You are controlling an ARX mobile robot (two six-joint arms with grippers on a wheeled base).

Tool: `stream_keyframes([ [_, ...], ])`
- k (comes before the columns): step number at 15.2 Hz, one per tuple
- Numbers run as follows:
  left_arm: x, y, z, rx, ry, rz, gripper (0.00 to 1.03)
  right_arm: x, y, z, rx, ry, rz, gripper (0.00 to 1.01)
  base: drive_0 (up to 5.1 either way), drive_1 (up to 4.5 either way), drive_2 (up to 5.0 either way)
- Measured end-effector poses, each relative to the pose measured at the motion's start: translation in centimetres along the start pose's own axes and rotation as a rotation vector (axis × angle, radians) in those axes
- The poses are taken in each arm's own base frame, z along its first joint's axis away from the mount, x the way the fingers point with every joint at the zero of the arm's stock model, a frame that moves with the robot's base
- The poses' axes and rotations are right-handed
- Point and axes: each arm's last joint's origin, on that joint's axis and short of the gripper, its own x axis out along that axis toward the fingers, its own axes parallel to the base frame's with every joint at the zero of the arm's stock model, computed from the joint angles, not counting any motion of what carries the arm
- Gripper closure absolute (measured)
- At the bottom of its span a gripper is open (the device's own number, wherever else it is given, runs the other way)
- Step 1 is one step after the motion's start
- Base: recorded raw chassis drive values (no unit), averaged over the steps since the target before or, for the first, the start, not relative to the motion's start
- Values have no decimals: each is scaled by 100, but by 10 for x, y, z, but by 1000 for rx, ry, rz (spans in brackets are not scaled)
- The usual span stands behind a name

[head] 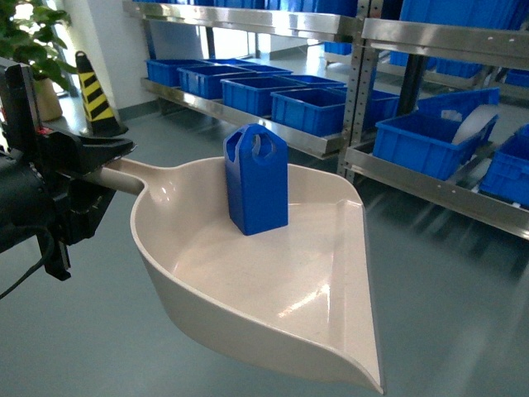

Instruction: Place part in tray to right shelf

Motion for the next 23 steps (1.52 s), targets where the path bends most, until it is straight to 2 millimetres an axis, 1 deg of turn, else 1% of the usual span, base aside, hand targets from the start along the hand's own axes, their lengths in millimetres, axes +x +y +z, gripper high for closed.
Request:
stream_keyframes([
  [23, 0, 0, 1, 0, -4, 1, 88, 0, 0, 0, 0, 0, 0, 3, -162, -162, -162],
])
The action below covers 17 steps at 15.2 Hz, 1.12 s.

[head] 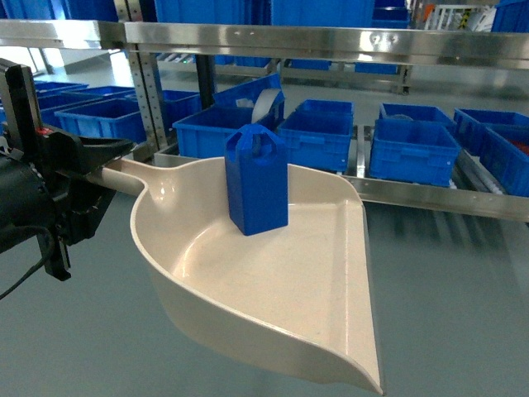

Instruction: Place part in tray to right shelf

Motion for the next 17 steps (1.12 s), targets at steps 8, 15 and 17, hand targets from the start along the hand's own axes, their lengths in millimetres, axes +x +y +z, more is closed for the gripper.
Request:
stream_keyframes([
  [8, 0, 0, 0, 0, 3, 0, 88, 0, 0, 0, 0, -4, -2, 3, -161, -161, -161],
  [15, 0, 0, 0, 0, 3, -1, 88, 0, 0, 0, 0, -3, 0, 3, -42, -42, -42],
  [17, 0, 0, 1, 0, -6, 1, 88, 0, 0, 0, 0, -3, 0, 3, -158, -158, -158],
])
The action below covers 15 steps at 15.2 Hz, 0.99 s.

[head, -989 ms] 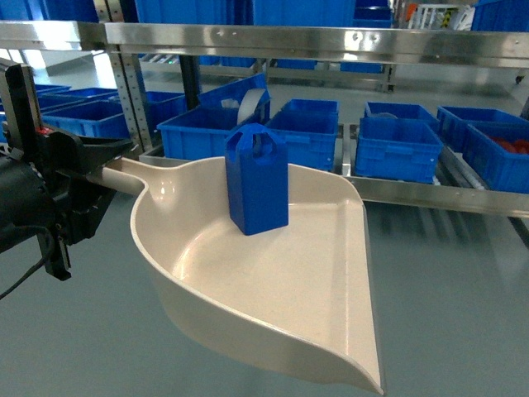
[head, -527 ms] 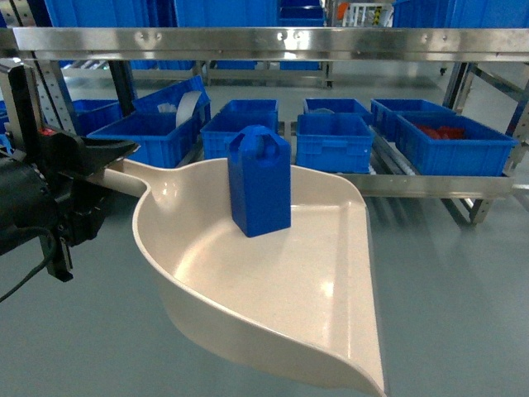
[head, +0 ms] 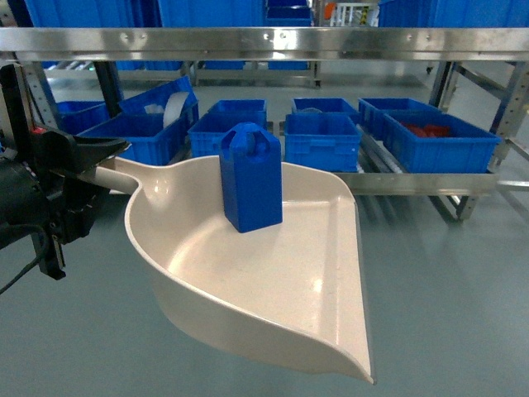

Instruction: Place part in tray to right shelf

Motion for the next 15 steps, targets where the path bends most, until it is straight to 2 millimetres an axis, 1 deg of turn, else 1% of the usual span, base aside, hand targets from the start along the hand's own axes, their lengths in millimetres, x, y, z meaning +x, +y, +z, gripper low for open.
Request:
stream_keyframes([
  [3, 0, 0, -2, 0, 12, -2, 88, 0, 0, 0, 0, -2, 0, 3, -193, -193, -193],
  [15, 0, 0, -2, 0, 10, -2, 88, 0, 0, 0, 0, -1, -2, 3, -6, -6, -6],
])
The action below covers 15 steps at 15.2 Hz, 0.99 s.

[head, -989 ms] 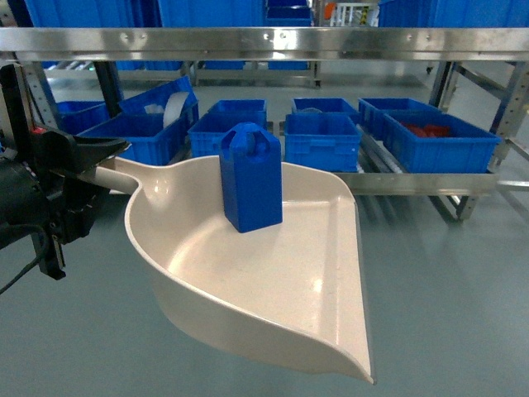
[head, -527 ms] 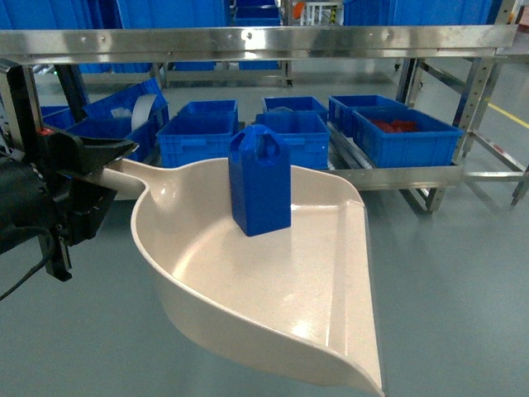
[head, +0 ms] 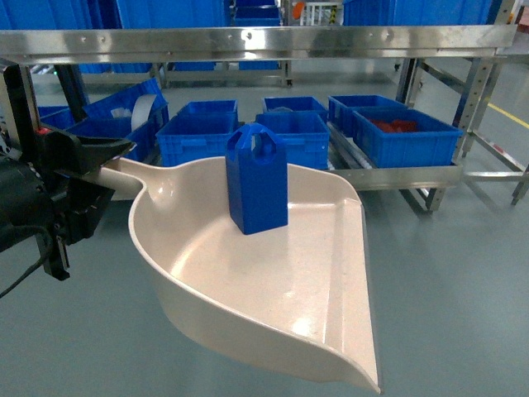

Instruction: Place part in tray to right shelf

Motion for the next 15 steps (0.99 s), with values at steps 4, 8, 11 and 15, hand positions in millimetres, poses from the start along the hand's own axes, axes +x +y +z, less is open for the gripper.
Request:
stream_keyframes([
  [4, 0, 0, 0, 1, -1, -4, 88, 0, 0, 0, 0, -3, 0, 3, 0, 0, 0],
  [8, 0, 0, 0, 0, 0, 0, 88, 0, 0, 0, 0, -1, 1, 3, 0, 0, 0],
  [11, 0, 0, 0, 0, 0, 0, 88, 0, 0, 0, 0, -1, 2, 3, 0, 0, 0],
  [15, 0, 0, 0, 0, 0, 1, 88, 0, 0, 0, 0, 0, 1, 3, 0, 0, 0],
])
